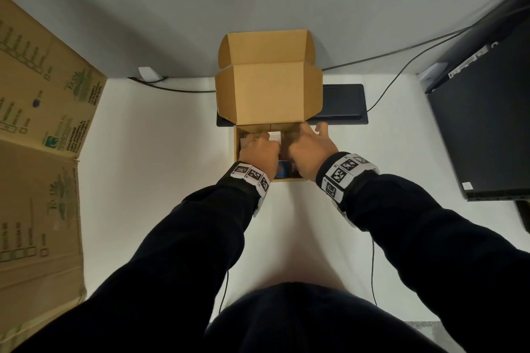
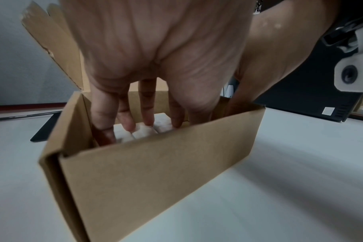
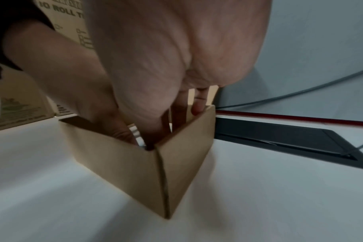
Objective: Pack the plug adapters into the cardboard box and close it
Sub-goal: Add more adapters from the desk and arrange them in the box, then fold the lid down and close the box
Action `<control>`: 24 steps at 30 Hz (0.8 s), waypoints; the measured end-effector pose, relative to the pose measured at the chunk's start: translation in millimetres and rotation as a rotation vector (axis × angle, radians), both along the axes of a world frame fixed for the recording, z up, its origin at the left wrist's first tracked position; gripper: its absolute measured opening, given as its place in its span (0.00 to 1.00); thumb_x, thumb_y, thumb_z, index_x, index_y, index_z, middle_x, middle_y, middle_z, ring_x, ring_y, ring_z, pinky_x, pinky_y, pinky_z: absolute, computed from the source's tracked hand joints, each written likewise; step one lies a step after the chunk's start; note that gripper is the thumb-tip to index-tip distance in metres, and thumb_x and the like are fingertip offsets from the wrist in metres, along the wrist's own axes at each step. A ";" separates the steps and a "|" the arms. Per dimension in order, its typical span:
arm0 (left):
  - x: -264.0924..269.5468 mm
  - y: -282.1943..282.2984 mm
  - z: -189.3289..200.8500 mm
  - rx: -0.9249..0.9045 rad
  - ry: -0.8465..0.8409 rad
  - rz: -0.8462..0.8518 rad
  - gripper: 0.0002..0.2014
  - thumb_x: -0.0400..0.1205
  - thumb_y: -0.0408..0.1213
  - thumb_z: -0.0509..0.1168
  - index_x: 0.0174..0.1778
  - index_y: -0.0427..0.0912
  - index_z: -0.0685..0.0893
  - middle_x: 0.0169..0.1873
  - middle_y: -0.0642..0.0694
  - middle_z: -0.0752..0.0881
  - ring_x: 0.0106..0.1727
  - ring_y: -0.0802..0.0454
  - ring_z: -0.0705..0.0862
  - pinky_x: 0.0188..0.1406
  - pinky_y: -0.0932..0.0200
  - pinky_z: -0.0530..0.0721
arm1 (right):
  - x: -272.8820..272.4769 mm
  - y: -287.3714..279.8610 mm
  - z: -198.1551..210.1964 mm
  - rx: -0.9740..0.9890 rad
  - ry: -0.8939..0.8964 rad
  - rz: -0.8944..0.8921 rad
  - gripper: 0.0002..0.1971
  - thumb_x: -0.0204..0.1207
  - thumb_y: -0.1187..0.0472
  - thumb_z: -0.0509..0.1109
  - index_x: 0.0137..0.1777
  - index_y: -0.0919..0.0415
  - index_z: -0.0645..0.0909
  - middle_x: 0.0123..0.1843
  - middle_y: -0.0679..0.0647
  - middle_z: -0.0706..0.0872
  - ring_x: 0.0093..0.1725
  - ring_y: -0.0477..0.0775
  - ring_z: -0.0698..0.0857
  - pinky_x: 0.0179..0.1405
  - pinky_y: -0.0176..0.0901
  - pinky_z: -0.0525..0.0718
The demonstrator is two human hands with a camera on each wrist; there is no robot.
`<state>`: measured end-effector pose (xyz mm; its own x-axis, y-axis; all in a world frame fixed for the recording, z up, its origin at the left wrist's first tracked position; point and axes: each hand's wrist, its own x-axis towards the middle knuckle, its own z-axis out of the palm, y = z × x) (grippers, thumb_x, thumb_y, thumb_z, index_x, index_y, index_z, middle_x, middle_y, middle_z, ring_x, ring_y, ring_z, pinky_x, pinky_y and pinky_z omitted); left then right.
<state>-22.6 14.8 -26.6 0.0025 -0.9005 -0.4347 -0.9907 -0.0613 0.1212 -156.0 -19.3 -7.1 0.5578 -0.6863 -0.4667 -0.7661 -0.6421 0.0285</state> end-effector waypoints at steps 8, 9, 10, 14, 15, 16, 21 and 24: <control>1.0 -0.2 -1.6 0.001 -0.012 -0.026 0.22 0.77 0.50 0.74 0.65 0.46 0.86 0.64 0.41 0.79 0.68 0.35 0.75 0.51 0.45 0.83 | 4.4 16.5 5.2 0.070 -0.100 -0.049 0.10 0.82 0.55 0.66 0.45 0.53 0.88 0.45 0.52 0.82 0.53 0.60 0.73 0.62 0.59 0.61; 1.0 -0.4 -2.1 0.001 -0.015 -0.026 0.22 0.77 0.51 0.74 0.65 0.48 0.86 0.64 0.41 0.79 0.68 0.35 0.75 0.51 0.45 0.83 | 1.9 17.0 4.1 0.073 -0.113 -0.054 0.11 0.82 0.56 0.65 0.43 0.53 0.88 0.43 0.52 0.83 0.49 0.59 0.72 0.60 0.58 0.60; 1.2 -0.1 -2.6 0.001 -0.012 -0.026 0.22 0.77 0.51 0.74 0.66 0.49 0.86 0.64 0.41 0.79 0.68 0.35 0.75 0.51 0.45 0.83 | -0.9 17.4 2.8 0.087 -0.125 -0.059 0.11 0.82 0.58 0.64 0.41 0.53 0.87 0.41 0.52 0.83 0.45 0.58 0.72 0.59 0.57 0.60; 2.5 1.4 -3.3 -0.007 0.008 -0.029 0.20 0.78 0.50 0.73 0.65 0.51 0.87 0.64 0.42 0.80 0.69 0.36 0.75 0.53 0.45 0.84 | -4.8 13.7 1.8 0.120 -0.091 -0.007 0.10 0.82 0.61 0.63 0.40 0.52 0.81 0.36 0.51 0.82 0.41 0.59 0.76 0.60 0.54 0.66; 2.6 1.6 -2.6 -0.010 0.011 -0.031 0.20 0.78 0.50 0.73 0.65 0.51 0.87 0.64 0.42 0.80 0.69 0.36 0.75 0.53 0.45 0.84 | -4.1 12.4 2.7 0.113 -0.073 0.008 0.10 0.83 0.61 0.62 0.41 0.52 0.81 0.36 0.51 0.81 0.41 0.59 0.76 0.60 0.53 0.66; 2.7 1.9 -1.9 -0.012 0.013 -0.032 0.20 0.78 0.49 0.73 0.66 0.50 0.87 0.64 0.42 0.80 0.69 0.36 0.75 0.54 0.45 0.84 | -3.1 11.2 2.8 0.109 -0.058 0.016 0.10 0.83 0.61 0.62 0.41 0.53 0.82 0.36 0.51 0.81 0.42 0.59 0.77 0.59 0.53 0.66; 5.9 4.7 -0.8 -0.010 0.051 -0.019 0.19 0.80 0.45 0.72 0.68 0.49 0.85 0.67 0.41 0.80 0.72 0.35 0.74 0.60 0.43 0.83 | -3.8 7.8 -4.5 0.087 -0.115 0.019 0.08 0.80 0.61 0.64 0.40 0.52 0.81 0.37 0.50 0.84 0.43 0.59 0.79 0.59 0.52 0.69; 11.7 6.7 -0.5 -0.043 0.062 -0.025 0.18 0.80 0.42 0.70 0.67 0.48 0.86 0.67 0.41 0.80 0.71 0.36 0.74 0.59 0.42 0.84 | -10.1 6.1 -8.0 0.050 -0.216 0.006 0.05 0.77 0.61 0.67 0.44 0.53 0.84 0.41 0.48 0.85 0.45 0.59 0.80 0.53 0.50 0.67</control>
